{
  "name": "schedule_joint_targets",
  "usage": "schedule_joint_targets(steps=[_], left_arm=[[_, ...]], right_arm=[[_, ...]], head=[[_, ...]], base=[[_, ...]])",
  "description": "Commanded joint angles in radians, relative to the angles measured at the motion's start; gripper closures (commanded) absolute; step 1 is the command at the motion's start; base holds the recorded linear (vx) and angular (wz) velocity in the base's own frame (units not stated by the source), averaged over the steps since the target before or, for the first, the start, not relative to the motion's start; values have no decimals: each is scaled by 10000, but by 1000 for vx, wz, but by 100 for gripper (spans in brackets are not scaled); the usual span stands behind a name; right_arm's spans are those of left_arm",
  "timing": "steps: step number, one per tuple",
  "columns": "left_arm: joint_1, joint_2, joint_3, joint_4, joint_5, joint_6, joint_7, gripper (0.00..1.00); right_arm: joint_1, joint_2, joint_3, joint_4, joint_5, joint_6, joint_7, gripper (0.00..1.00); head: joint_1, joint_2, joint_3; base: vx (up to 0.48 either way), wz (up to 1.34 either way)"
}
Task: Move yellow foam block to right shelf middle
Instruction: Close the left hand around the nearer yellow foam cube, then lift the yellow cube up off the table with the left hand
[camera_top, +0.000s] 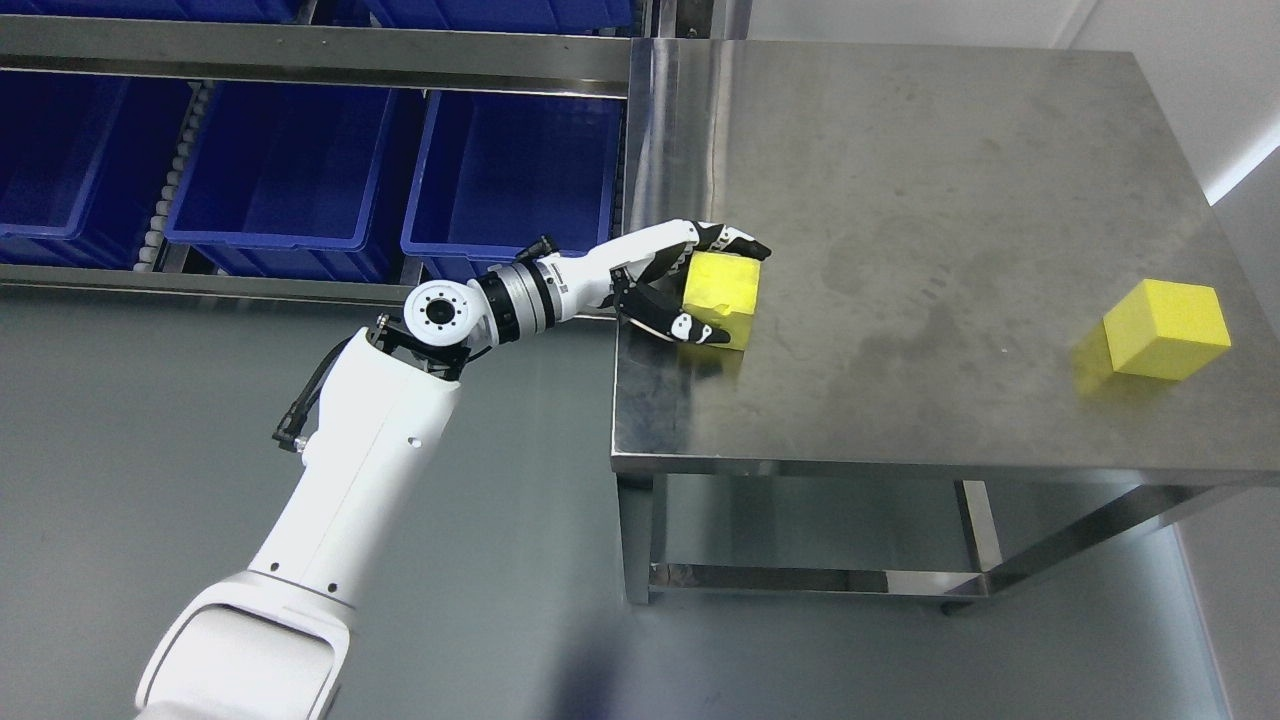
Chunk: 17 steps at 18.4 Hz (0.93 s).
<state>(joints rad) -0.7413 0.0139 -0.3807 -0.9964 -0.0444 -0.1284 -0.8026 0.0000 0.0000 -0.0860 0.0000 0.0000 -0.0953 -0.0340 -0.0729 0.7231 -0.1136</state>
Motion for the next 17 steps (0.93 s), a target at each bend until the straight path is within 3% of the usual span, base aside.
schedule_joint_targets(steps=[1,3,7,9,11,13,17], left_arm=[[35,36,1090,715,90,-3,-73,52],[35,36,1382,455,913,-538,-195,53],[20,36,2179,-1077,4425,-970,536,53],[20,36,2639,-1554,5074,-1245,2310,53],[35,36,2932,-1648,5123,-2786,4991,52],[141,36,2902,-1830,5092,-3973,6714,52],[1014,36,3193,-2888,4619,-3779,8422,52]], right_arm=[[16,-175,1,-174,31,2,3,0],[16,-175,1,-174,31,2,3,0],[16,-175,1,-174,31,2,3,0],[16,-175,1,-174,31,2,3,0],[16,-175,1,-174,31,2,3,0],[16,-175,1,-174,31,2,3,0],[16,-175,1,-174,31,2,3,0]], head=[[0,0,0],[0,0,0],[0,0,0],[0,0,0],[0,0,0],[0,0,0],[0,0,0]], base=[[0,0],[-3,-20],[-6,-37],[5,19],[15,40],[7,5],[0,-17]])
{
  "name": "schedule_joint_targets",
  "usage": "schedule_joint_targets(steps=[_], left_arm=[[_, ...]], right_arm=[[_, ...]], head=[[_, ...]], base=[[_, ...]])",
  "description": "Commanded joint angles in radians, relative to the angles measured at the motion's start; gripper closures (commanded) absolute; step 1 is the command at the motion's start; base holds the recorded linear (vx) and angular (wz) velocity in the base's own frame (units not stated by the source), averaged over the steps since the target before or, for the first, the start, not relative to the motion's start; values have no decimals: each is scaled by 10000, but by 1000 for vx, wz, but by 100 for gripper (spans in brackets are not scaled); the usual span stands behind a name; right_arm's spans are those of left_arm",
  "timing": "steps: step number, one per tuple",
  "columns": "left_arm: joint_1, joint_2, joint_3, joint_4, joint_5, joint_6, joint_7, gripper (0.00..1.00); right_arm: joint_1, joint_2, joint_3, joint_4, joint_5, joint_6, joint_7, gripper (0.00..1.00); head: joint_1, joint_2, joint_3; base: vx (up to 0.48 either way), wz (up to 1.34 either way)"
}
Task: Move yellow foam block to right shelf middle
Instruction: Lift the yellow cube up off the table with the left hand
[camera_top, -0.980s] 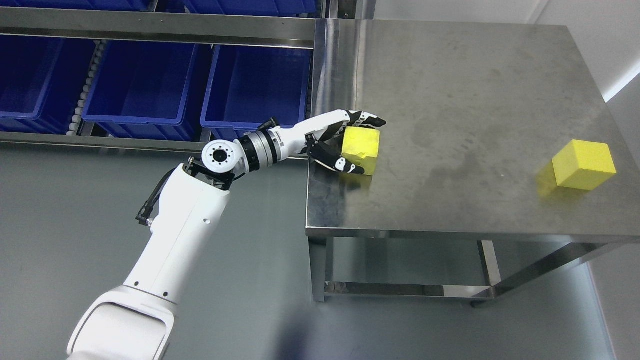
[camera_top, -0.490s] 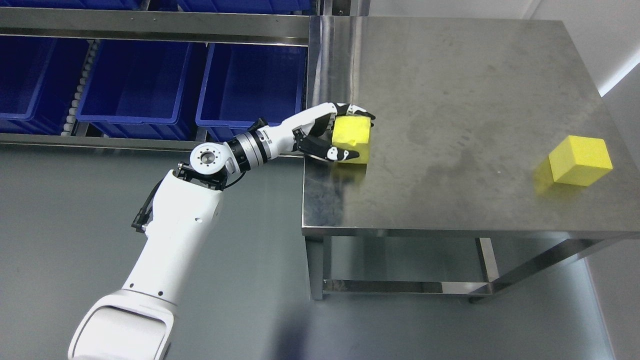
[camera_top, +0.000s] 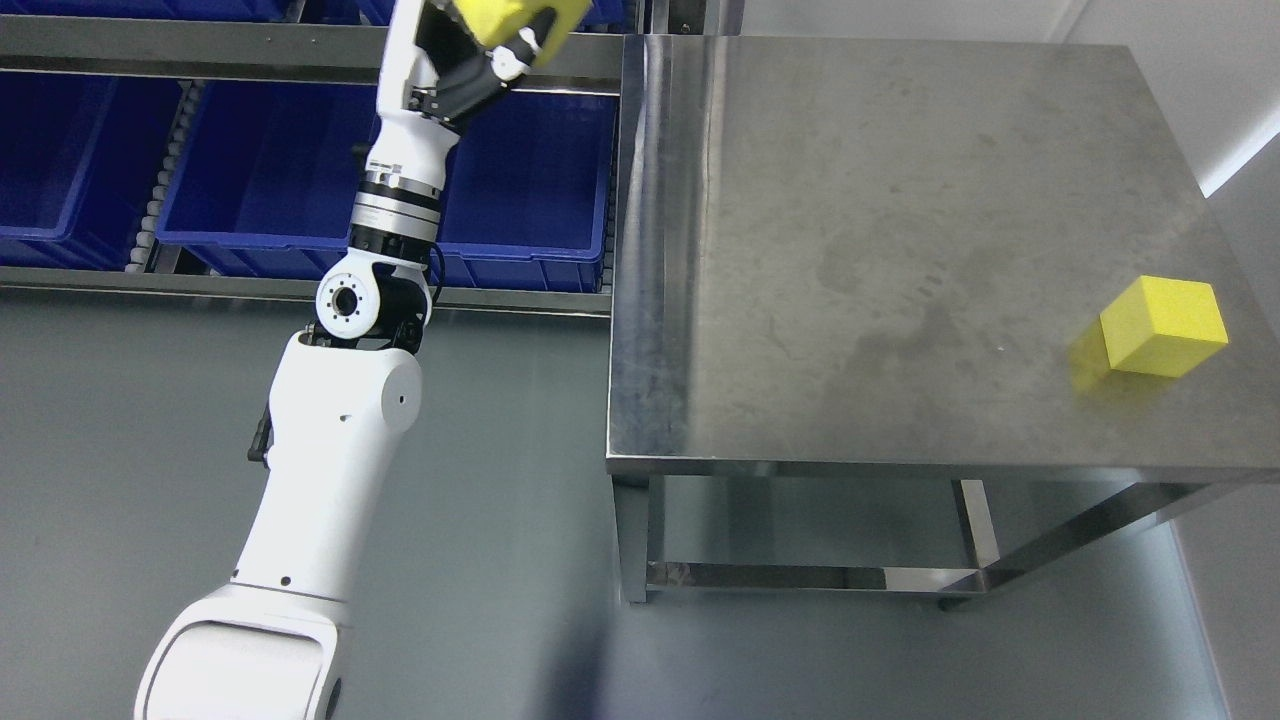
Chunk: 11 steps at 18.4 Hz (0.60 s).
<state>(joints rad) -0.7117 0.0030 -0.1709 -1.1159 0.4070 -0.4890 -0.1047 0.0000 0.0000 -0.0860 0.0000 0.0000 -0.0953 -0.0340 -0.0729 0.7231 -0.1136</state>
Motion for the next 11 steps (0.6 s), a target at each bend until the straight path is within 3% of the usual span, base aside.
schedule_joint_targets(steps=[1,6,11], left_arm=[[964,144,1095,-1954,11,10,1476,52],[1717,144,1370,-3151,11,1972,1537,52],[1779,144,1525,-3444,-35,2298,1476,52]], right_arm=[[16,-175,1,-175,31,2,3,0],[16,-175,1,-175,31,2,3,0],[16,-175,1,-175,31,2,3,0]], head=[[0,0,0],[0,0,0],[0,0,0]], base=[[0,0],[0,0],[0,0]])
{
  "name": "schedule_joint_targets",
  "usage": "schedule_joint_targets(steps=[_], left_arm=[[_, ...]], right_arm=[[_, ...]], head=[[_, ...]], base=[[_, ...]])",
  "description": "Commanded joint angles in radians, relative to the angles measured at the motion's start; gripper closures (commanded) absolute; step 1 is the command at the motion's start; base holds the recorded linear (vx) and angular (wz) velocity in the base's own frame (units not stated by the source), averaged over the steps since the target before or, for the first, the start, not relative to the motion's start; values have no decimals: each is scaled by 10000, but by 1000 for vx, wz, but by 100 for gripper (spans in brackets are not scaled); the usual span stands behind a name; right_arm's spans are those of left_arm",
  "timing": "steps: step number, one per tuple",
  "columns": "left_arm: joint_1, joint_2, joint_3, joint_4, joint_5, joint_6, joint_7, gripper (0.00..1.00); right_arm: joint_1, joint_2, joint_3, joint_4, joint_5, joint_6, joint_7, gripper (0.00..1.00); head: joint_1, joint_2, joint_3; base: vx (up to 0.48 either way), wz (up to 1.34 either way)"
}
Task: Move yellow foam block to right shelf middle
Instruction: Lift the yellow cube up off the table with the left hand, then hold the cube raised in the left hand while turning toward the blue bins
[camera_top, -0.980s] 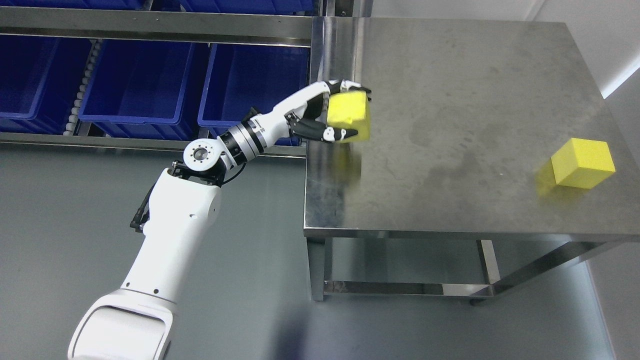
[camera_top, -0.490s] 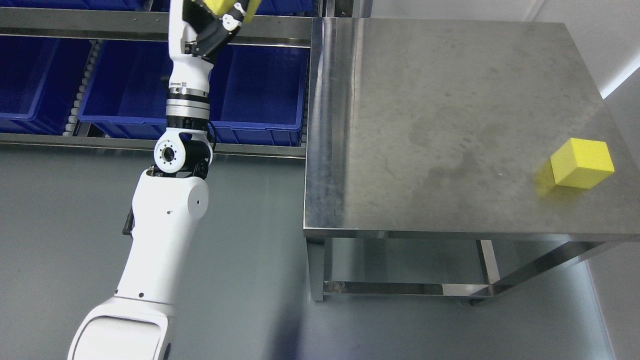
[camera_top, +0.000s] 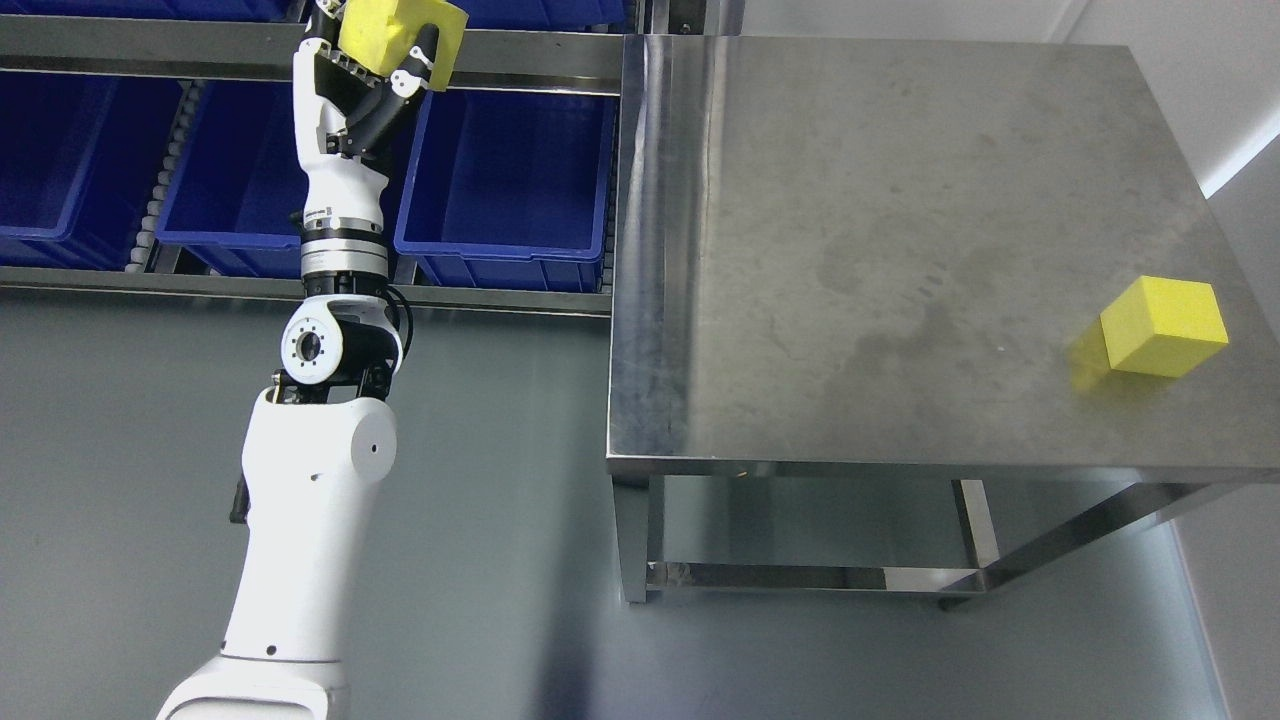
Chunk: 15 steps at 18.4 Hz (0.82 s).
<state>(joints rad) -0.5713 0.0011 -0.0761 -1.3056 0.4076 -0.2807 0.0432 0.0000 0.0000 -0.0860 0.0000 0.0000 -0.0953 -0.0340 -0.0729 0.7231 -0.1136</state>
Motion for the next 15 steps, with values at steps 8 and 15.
schedule_joint_targets(steps=[8,15], left_arm=[[589,163,883,-1838,-425,214,-140,52],[1416,693,1481,-2620,-425,199,-202,52]], right_arm=[[15,-175,1,-175,31,2,3,0],[15,-175,1,-175,31,2,3,0]], head=[[0,0,0],[0,-1,0]], base=[[7,97],[-1,716]])
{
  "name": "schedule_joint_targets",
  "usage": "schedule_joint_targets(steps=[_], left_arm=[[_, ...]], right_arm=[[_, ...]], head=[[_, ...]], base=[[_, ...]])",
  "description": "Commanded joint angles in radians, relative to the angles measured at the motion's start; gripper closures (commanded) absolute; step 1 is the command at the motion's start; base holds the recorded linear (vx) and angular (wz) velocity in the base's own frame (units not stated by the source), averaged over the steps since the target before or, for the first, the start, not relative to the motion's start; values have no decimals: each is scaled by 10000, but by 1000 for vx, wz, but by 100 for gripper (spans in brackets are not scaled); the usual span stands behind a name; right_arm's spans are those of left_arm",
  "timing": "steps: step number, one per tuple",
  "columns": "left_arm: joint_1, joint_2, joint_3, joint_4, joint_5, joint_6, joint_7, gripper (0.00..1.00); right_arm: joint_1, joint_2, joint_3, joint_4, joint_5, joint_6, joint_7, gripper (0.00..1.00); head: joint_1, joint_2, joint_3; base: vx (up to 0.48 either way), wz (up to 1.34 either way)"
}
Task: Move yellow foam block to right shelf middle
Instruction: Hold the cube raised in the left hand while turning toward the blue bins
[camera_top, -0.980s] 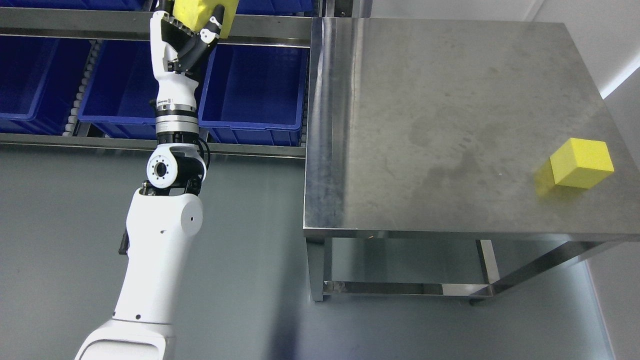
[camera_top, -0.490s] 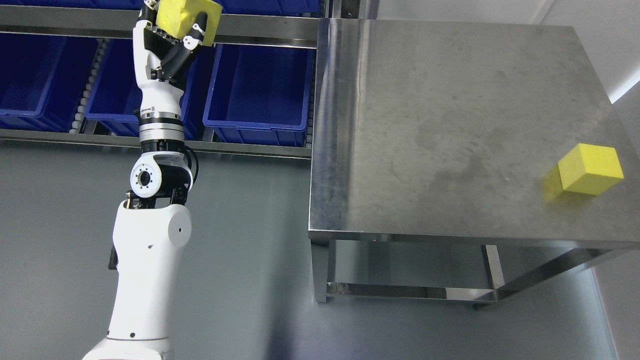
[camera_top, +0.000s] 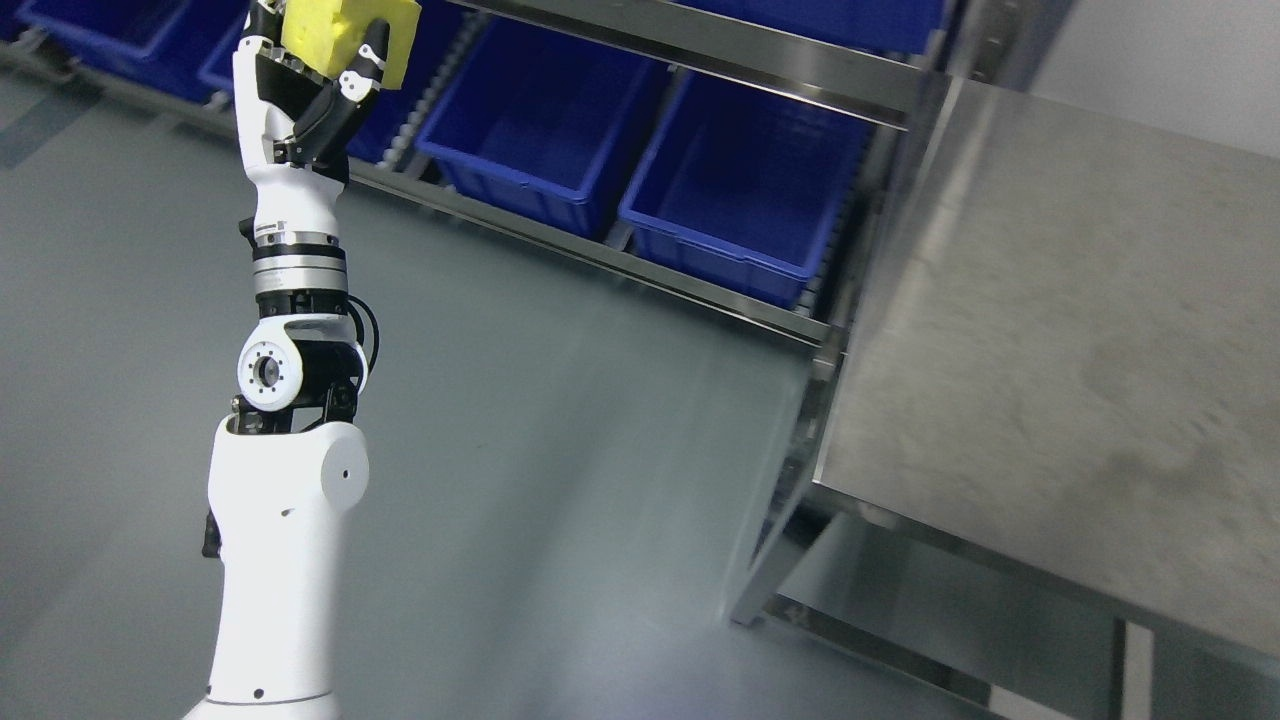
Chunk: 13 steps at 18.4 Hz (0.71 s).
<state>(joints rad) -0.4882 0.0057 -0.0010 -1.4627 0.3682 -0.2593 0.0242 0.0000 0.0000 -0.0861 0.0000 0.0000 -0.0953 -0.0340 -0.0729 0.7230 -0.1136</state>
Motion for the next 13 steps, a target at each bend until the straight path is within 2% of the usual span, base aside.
schedule_joint_targets(steps=[1,8,13], left_arm=[[724,785,822,-1186,-31,1,-12,52],[1415,1123,1344,-1571,-31,1,-12,52],[1767,1201,1421,-1663,-31,-14,-12,52]], right_arm=[[16,-174,2,-175,31,2,3,0],[16,-174,2,-175,31,2,3,0],[16,-174,2,-175,31,2,3,0]], head=[[0,0,0],[0,0,0],[0,-1,0]], base=[[14,1112],[31,1150],[77,770]])
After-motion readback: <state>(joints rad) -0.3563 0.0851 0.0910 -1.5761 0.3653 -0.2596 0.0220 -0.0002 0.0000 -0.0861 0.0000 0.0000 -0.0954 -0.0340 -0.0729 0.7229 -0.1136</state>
